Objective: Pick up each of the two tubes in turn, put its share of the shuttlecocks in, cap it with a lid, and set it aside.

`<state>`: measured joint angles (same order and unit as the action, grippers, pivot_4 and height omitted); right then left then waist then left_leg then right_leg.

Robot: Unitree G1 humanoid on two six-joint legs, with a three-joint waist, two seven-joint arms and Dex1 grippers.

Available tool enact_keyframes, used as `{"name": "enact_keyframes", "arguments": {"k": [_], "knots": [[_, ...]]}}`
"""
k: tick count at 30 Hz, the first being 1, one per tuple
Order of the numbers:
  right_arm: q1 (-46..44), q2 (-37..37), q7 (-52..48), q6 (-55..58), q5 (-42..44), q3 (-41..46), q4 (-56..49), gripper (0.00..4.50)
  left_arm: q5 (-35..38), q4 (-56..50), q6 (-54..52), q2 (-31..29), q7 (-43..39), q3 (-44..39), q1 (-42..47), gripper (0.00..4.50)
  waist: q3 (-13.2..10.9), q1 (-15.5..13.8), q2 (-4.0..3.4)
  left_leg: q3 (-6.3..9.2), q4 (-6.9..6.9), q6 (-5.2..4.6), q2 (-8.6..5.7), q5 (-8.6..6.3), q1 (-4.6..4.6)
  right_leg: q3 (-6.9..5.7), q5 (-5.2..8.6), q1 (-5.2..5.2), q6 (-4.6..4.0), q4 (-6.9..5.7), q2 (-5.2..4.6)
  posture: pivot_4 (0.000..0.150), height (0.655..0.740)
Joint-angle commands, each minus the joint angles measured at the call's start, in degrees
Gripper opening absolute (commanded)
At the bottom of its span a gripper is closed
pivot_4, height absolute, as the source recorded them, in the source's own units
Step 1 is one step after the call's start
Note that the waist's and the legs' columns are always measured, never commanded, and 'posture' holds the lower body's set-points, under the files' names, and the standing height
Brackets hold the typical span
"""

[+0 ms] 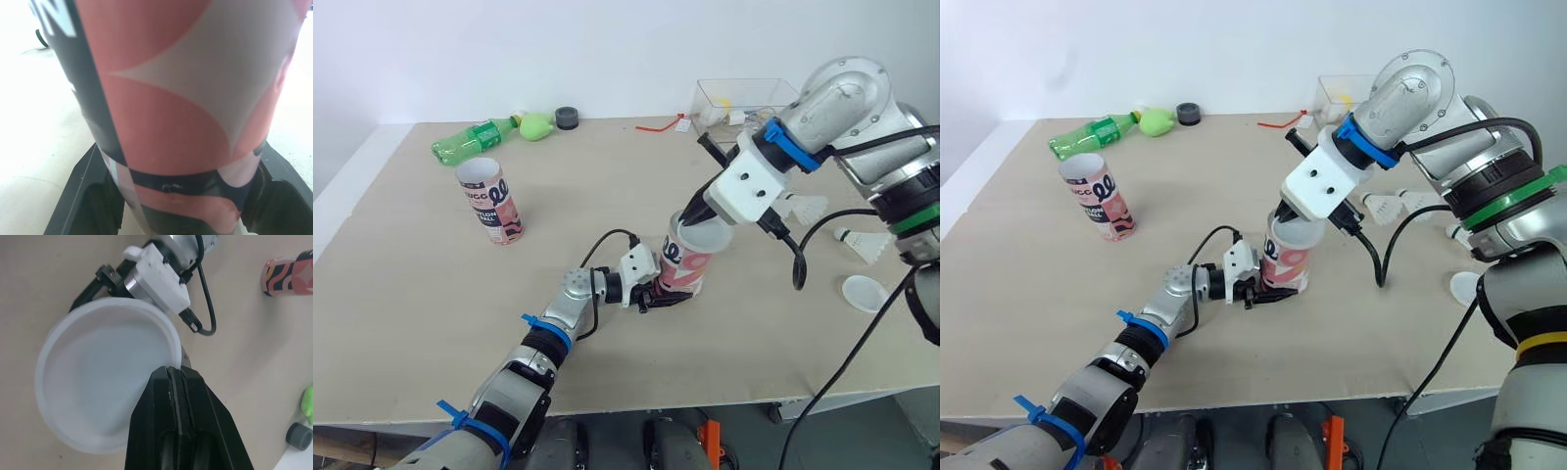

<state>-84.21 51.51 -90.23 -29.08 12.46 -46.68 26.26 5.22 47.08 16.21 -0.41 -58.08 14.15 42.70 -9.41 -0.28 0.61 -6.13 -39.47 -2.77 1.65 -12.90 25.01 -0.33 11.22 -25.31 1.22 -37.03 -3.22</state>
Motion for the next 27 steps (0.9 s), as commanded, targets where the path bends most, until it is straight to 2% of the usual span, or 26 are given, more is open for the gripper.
{"name": "enact_keyframes", "arguments": {"k": [1,27], "knots": [[-2.1,-0.4,-2.3,-2.3,-1.8,2.3,2.4,0.05,-0.7,1.0,-1.1,-0.6,0.2,-0.5,-0.7,2.29,0.0,0.0,0.00,0.00,0.00,0.00,0.00,0.00,0.00,0.00,0.00,0.00,0.00,0.00,0.00,0.150,0.7400],[-2.7,-4.0,-2.3,-3.2,-1.8,2.8,5.5,0.05,-1.1,0.0,-1.4,-0.6,-0.7,-0.3,-1.4,2.29,0.0,0.0,0.00,0.00,0.02,0.00,0.04,0.00,0.01,0.00,0.01,-0.02,-0.06,0.00,-0.03,0.150,0.7400]]}}
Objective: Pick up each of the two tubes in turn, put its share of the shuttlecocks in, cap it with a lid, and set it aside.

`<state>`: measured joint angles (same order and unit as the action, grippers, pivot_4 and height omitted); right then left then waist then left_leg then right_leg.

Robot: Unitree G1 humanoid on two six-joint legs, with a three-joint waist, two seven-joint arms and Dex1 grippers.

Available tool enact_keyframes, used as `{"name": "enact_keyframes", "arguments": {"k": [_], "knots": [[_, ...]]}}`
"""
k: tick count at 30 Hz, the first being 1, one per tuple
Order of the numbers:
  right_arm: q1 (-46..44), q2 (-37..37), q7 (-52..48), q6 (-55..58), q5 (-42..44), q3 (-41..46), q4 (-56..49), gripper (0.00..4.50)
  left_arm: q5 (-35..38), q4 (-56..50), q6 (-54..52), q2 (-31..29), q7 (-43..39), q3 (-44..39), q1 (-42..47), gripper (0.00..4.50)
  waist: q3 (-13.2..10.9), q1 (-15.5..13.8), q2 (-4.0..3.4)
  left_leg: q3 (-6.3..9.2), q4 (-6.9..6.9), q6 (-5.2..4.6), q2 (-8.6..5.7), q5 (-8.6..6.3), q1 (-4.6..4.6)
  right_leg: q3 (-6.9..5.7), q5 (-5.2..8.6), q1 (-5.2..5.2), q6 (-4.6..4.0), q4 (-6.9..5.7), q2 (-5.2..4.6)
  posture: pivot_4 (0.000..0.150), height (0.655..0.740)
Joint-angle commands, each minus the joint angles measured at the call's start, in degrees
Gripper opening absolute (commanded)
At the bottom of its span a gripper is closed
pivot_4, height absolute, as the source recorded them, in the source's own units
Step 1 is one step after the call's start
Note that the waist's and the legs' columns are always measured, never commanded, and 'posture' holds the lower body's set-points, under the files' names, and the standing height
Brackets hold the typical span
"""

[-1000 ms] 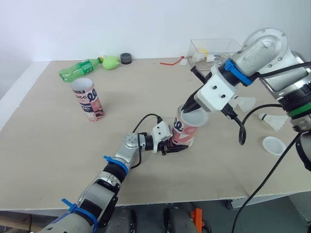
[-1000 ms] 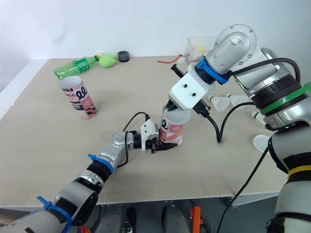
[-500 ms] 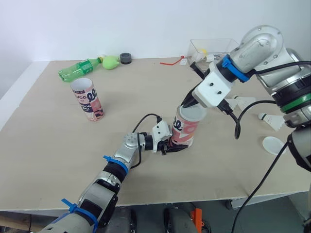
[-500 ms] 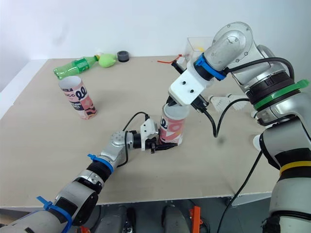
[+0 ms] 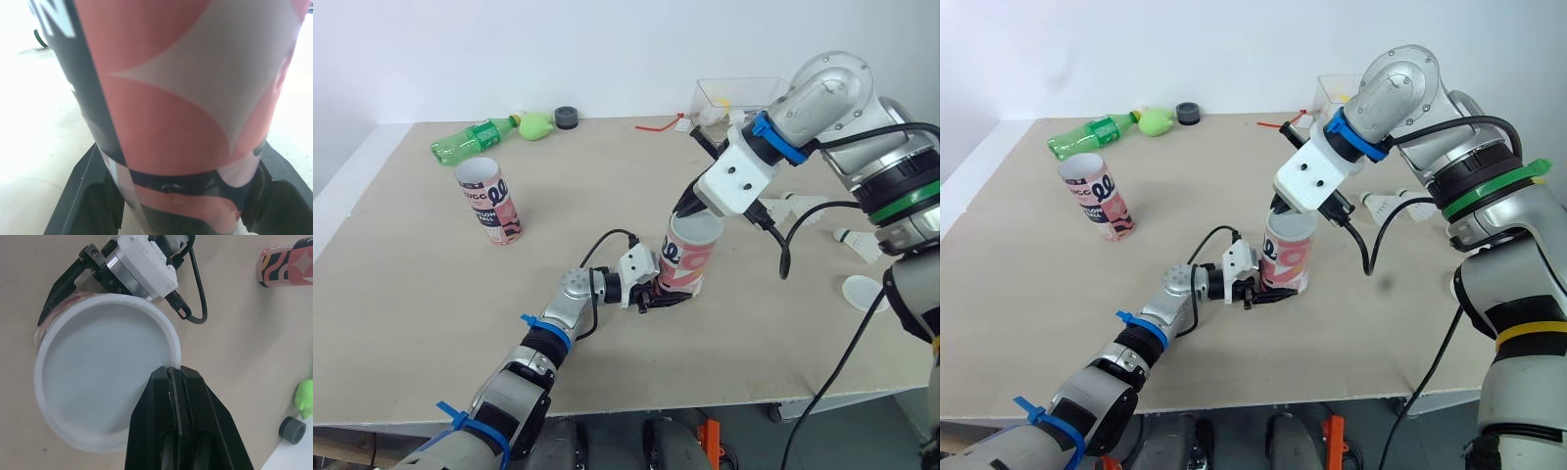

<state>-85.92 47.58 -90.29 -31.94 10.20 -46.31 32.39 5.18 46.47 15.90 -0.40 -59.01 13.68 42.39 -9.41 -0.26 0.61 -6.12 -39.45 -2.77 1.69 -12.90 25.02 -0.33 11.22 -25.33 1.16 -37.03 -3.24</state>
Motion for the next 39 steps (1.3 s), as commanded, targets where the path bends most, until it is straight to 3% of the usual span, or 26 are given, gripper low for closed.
{"name": "enact_keyframes", "arguments": {"k": [1,39], "knots": [[-0.9,0.0,-2.2,-0.3,0.5,2.3,-0.7,0.05,-1.1,0.6,-1.2,-0.7,0.2,0.2,-1.2,2.29,0.0,0.0,0.00,0.00,0.00,0.00,0.00,0.00,0.00,0.00,0.00,0.00,0.00,0.00,0.00,0.150,0.7400],[1.0,-0.6,-2.2,4.0,1.8,5.8,-3.0,0.05,-1.7,0.3,-0.3,-1.1,-0.6,0.9,-2.0,2.29,0.0,0.1,0.00,0.02,0.02,0.01,0.08,0.00,0.00,-0.02,0.02,-0.01,-0.07,0.00,0.09,0.150,0.7400]]}}
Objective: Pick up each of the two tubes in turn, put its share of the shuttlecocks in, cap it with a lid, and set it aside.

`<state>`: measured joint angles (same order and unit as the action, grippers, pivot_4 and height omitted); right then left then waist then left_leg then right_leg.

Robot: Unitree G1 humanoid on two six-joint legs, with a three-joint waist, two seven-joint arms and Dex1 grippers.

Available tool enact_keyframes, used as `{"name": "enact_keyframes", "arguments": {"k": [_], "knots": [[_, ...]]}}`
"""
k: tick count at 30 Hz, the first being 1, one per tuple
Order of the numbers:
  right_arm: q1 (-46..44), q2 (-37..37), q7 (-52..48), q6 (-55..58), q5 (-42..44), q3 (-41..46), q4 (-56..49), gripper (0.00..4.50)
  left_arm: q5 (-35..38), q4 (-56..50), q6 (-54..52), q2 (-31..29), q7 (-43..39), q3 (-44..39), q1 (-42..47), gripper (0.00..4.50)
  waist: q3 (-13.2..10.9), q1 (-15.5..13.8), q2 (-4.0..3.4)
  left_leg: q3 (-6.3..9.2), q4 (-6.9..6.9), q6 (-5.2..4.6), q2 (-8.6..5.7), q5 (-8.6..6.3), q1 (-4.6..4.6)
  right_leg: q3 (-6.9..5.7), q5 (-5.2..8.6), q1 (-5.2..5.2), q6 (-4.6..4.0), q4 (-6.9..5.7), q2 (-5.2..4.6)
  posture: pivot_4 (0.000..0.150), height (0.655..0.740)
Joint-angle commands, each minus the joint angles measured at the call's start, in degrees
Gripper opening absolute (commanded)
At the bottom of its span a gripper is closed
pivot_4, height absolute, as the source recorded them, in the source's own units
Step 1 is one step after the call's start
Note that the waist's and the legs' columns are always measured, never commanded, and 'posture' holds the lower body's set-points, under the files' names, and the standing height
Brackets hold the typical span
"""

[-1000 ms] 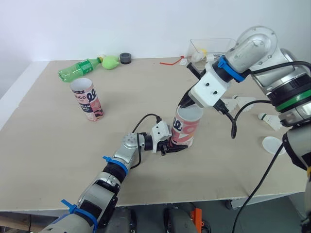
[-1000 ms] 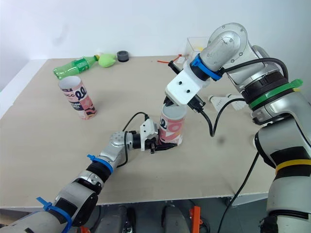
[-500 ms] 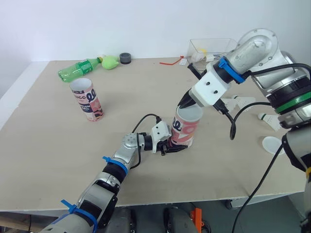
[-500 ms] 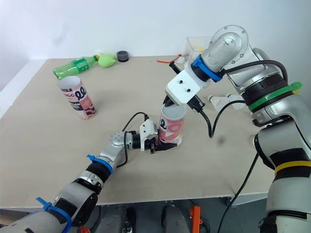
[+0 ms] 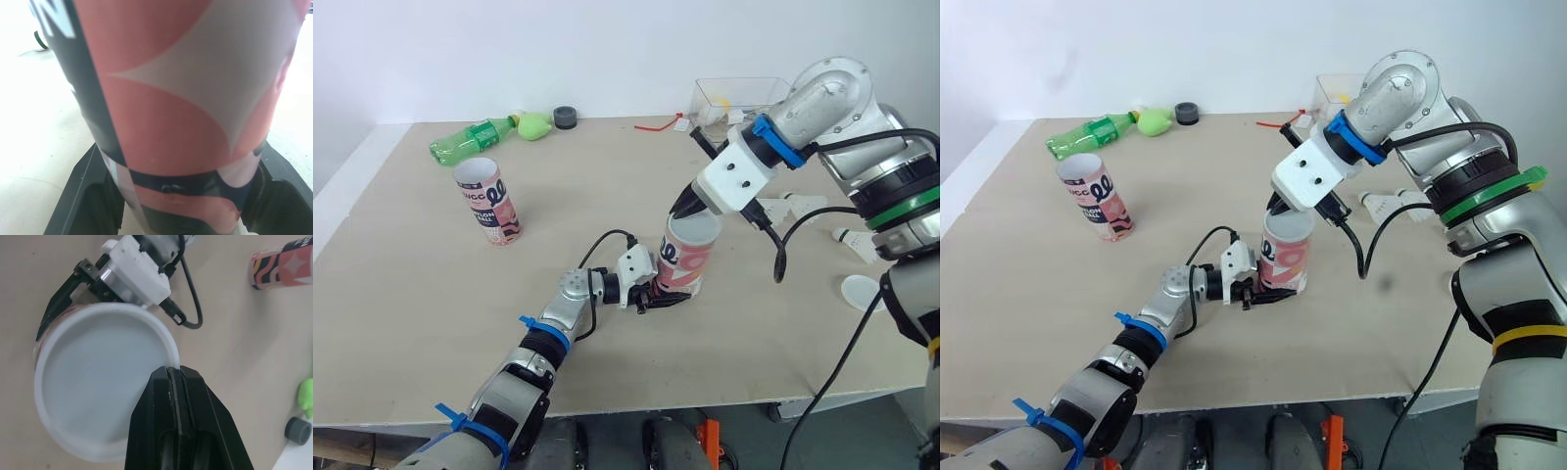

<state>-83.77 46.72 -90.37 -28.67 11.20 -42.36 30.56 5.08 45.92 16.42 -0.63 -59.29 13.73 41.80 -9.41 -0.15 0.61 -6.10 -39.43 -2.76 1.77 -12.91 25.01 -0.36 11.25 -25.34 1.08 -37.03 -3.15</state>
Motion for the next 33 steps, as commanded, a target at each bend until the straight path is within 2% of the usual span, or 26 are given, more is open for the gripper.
{"name": "enact_keyframes", "arguments": {"k": [1,21,33], "knots": [[-1.3,-0.2,-2.1,-0.5,0.1,2.5,-0.5,0.05,-1.6,0.7,-0.9,-0.8,-0.3,0.9,-1.5,2.29,0.0,0.0,0.00,0.02,0.00,0.00,0.00,0.00,0.00,-0.03,0.00,0.01,-0.01,0.00,0.00,0.150,0.7400],[-0.3,1.3,-2.1,-1.6,-0.5,2.0,-1.2,0.05,-1.2,0.0,-1.8,-1.1,-0.7,0.6,-1.8,2.29,0.0,0.0,0.00,0.02,0.01,0.00,-0.01,0.00,0.01,-0.02,0.01,0.00,-0.02,0.00,-0.01,0.150,0.7400],[0.5,2.2,-2.1,1.9,0.4,1.3,-2.5,0.05,-1.2,-0.1,-1.9,-1.2,-1.0,0.6,-1.9,2.29,0.0,0.0,0.00,0.02,0.01,0.00,-0.01,0.00,0.01,-0.03,0.02,0.00,-0.03,0.00,-0.02,0.150,0.7400]]}}
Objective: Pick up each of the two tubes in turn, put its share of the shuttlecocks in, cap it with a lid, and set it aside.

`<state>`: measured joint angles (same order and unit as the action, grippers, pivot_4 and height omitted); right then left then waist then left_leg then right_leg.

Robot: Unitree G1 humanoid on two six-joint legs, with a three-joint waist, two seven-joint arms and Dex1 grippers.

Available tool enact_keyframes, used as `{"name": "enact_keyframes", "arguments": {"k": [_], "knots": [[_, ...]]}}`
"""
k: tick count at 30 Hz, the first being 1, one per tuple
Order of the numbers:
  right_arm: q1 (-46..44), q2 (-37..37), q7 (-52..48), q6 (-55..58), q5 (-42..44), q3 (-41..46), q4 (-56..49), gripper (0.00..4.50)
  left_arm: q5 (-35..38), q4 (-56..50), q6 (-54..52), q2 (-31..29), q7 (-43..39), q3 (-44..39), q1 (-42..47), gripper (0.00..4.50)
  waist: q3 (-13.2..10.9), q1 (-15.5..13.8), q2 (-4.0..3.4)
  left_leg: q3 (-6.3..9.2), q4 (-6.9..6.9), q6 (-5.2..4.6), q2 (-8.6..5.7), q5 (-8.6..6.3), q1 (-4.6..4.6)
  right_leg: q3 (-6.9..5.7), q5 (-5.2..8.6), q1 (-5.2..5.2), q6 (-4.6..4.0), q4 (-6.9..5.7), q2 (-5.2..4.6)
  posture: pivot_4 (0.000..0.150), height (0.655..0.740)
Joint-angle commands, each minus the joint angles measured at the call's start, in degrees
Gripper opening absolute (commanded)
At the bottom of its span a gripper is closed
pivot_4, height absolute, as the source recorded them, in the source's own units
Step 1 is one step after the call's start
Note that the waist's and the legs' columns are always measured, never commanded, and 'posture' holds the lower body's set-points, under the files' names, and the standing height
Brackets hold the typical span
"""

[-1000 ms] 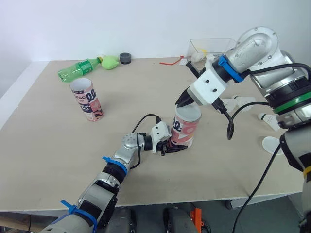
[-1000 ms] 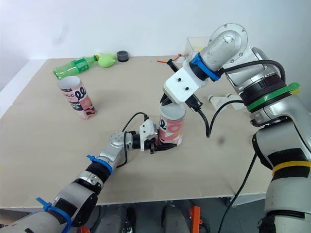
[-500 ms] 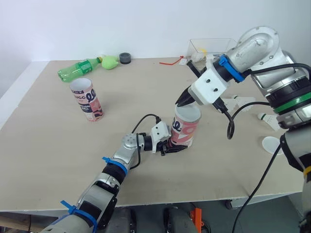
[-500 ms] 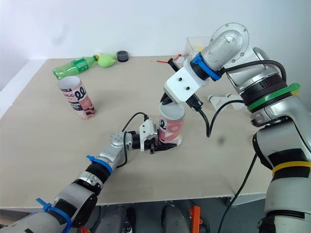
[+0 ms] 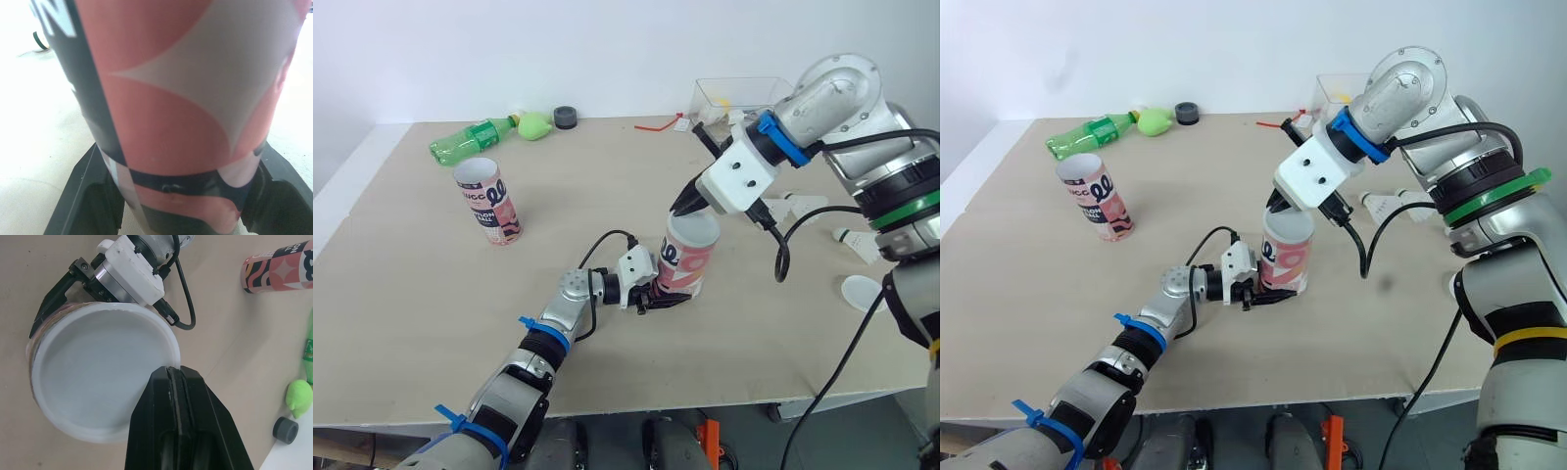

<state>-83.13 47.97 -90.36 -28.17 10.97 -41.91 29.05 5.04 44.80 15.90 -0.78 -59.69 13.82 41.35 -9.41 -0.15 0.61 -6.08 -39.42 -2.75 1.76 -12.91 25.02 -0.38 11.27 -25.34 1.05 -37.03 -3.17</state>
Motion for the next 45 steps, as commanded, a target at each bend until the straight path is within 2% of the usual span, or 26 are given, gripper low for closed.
{"name": "enact_keyframes", "arguments": {"k": [1,2,3,6,7,14,19,26,29,33,34,45], "knots": [[-0.1,1.1,-2.1,2.5,1.1,0.7,-1.4,0.05,-1.1,1.0,-1.4,-1.1,-0.6,0.5,-1.4,2.29,0.0,0.0,0.00,0.00,0.00,0.00,0.00,0.00,0.00,0.00,0.00,0.00,0.00,0.00,-0.01,0.150,0.7400],[-0.2,0.7,-2.1,2.0,0.8,1.2,-1.2,0.67,-1.1,1.0,-1.5,-1.1,-0.6,0.5,-1.4,2.29,0.0,0.0,0.00,0.00,0.00,0.00,0.00,0.00,0.00,0.00,0.00,0.00,-0.01,0.00,-0.01,0.150,0.7400],[-0.1,0.9,-2.1,2.9,1.0,1.0,-1.4,0.90,-1.2,1.0,-1.5,-1.1,-0.5,0.5,-1.5,2.29,0.0,0.0,0.00,0.00,0.00,0.00,0.00,0.00,0.00,0.00,0.00,0.00,-0.01,0.00,-0.01,0.150,0.7400],[0.1,0.1,-2.1,0.8,0.5,2.3,-0.8,2.42,-1.2,0.9,-1.6,-1.1,-0.5,0.4,-1.6,2.29,0.0,0.0,0.00,0.00,0.01,0.01,0.00,-0.01,0.00,0.00,0.01,-0.01,-0.02,0.00,-0.02,0.150,0.7400],[0.1,0.1,-2.1,0.5,0.4,2.4,-0.8,2.77,-1.2,0.9,-1.6,-1.1,-0.5,0.4,-1.7,2.29,0.0,0.0,0.00,0.01,0.01,0.01,0.00,-0.01,0.00,-0.01,0.02,0.00,-0.03,0.00,-0.01,0.150,0.7400],[-0.6,1.5,-2.1,2.4,1.8,2.8,-0.7,2.77,-1.3,0.6,-1.7,-1.4,-0.7,0.5,-2.0,2.29,0.0,0.0,0.00,0.02,0.02,0.01,0.00,-0.01,0.00,-0.03,0.02,0.00,-0.03,0.00,0.02,0.150,0.7400],[-1.9,1.2,-2.1,6.7,3.8,7.1,2.4,2.77,-1.5,0.2,-1.4,-1.5,-1.2,0.9,-2.2,2.29,0.0,0.0,0.01,0.02,0.02,0.02,0.00,-0.01,0.00,-0.03,0.02,0.00,-0.04,0.00,-0.02,0.150,0.7400],[0.7,-0.2,-2.1,28.3,11.1,18.9,2.1,2.77,-1.7,0.0,-1.0,-1.5,-1.1,1.0,-2.0,2.29,0.0,-0.1,0.01,0.07,0.04,0.03,0.02,-0.02,0.01,-0.05,0.04,0.00,-0.09,0.00,-0.16,0.150,0.7400],[4.3,0.4,-1.3,41.6,15.6,24.1,-1.9,2.02,-1.9,0.4,-0.7,-1.7,-1.0,1.0,-2.1,2.29,0.0,-0.1,0.01,0.15,0.05,0.06,0.02,-0.03,0.02,-0.13,0.07,0.02,-0.15,0.00,-0.20,0.150,0.7400],[10.6,1.5,-1.3,53.3,19.3,27.8,-10.3,0.24,-2.0,0.6,-0.6,-1.8,-0.9,1.0,-2.2,2.29,0.0,-0.1,0.01,0.17,0.06,0.08,0.02,-0.05,0.03,-0.15,0.08,0.01,-0.17,0.00,-0.19,0.150,0.7400],[12.2,1.4,-0.7,54.4,19.2,28.2,-11.9,0.06,-1.9,0.6,-0.6,-1.8,-1.0,1.0,-2.2,2.29,0.0,-0.1,0.01,0.16,0.06,0.08,0.02,-0.05,0.03,-0.15,0.08,0.00,-0.17,0.00,-0.18,0.150,0.7400],[18.3,-1.3,0.5,52.8,13.4,28.4,-16.2,0.06,-1.9,0.2,-0.8,-1.8,-1.1,1.4,-2.4,2.29,0.0,-0.1,0.01,0.18,0.04,0.07,0.01,-0.04,0.04,-0.15,-0.04,0.02,0.16,-0.01,0.13,0.150,0.7400]]}}
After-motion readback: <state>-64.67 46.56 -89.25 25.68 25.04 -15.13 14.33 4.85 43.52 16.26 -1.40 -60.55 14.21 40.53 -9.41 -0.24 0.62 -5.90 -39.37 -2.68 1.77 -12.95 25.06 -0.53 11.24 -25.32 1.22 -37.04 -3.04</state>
